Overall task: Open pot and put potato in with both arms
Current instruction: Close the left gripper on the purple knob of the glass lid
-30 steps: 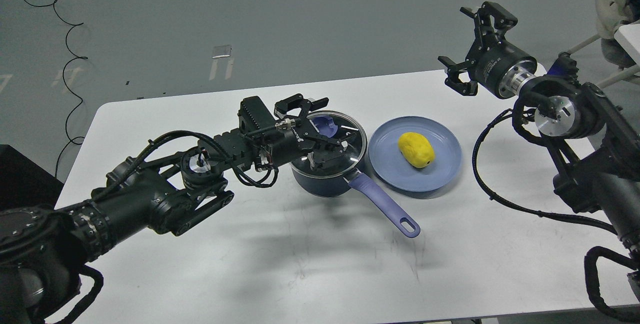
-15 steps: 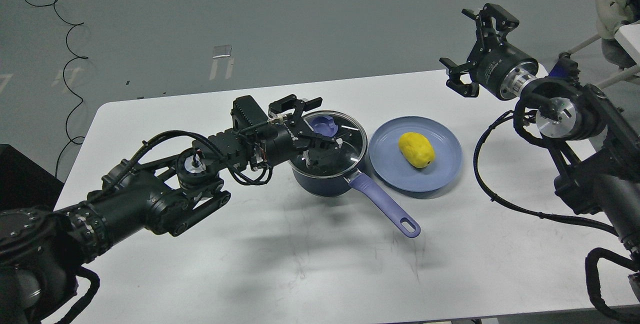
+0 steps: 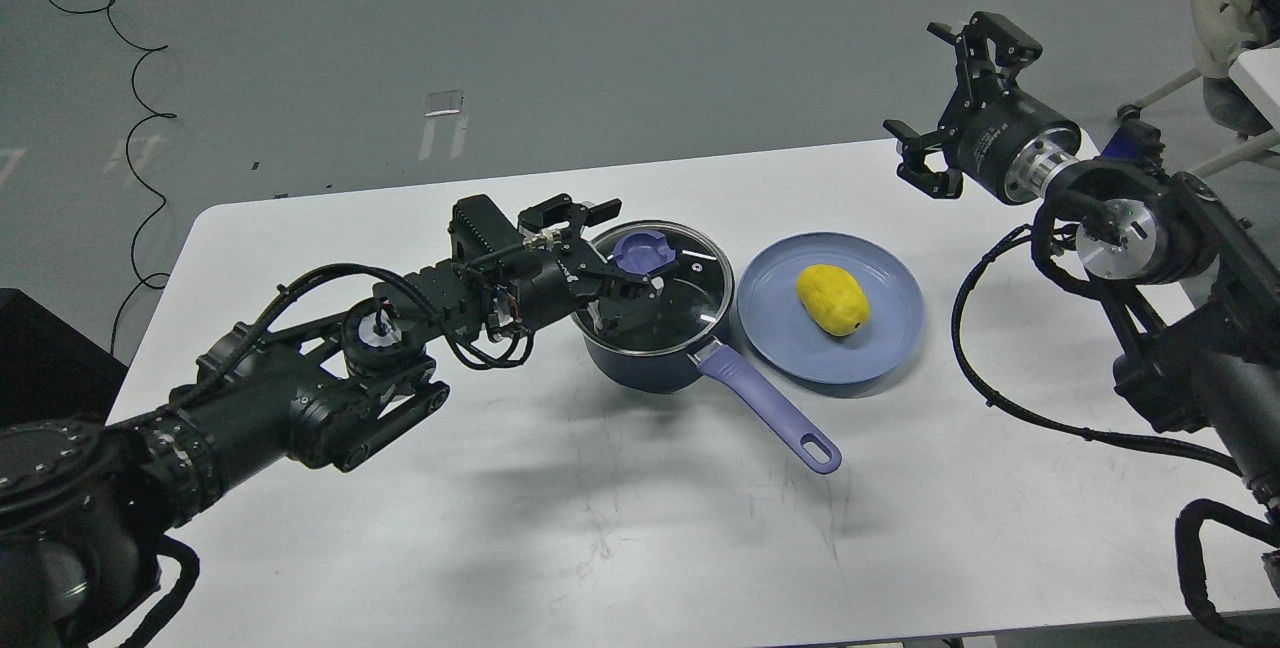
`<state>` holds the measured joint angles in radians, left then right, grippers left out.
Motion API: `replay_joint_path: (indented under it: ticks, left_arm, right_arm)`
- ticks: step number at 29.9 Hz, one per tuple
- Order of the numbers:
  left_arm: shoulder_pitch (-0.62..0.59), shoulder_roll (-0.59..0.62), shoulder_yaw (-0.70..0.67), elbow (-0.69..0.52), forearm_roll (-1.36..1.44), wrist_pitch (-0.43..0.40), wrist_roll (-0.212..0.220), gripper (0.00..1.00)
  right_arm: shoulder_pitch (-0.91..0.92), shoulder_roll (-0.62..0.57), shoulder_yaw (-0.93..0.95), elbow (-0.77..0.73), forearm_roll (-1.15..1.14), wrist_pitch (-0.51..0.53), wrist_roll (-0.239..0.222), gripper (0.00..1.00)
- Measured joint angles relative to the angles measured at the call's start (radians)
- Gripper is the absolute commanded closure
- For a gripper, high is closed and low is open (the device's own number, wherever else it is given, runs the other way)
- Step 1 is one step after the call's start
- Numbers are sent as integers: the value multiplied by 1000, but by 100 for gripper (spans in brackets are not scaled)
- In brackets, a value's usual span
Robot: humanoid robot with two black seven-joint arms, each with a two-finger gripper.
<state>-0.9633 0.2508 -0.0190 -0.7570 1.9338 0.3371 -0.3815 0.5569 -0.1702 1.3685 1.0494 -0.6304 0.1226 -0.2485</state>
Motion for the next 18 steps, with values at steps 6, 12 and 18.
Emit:
replay_joint_path:
  ticks: [6, 12, 18]
  left_arm:
    - [-2, 3, 11, -4, -16, 2, -24, 3]
    - [-2, 1, 11, -4, -21, 2, -29, 15]
    - [-2, 3, 11, -2, -21, 2, -30, 16]
  right_arm:
    - [-2, 0, -2, 0, 0, 0, 0, 0]
    - [-7, -2, -2, -1, -1, 0, 0, 0]
    - [-13, -8, -2, -2, -2, 0, 0, 0]
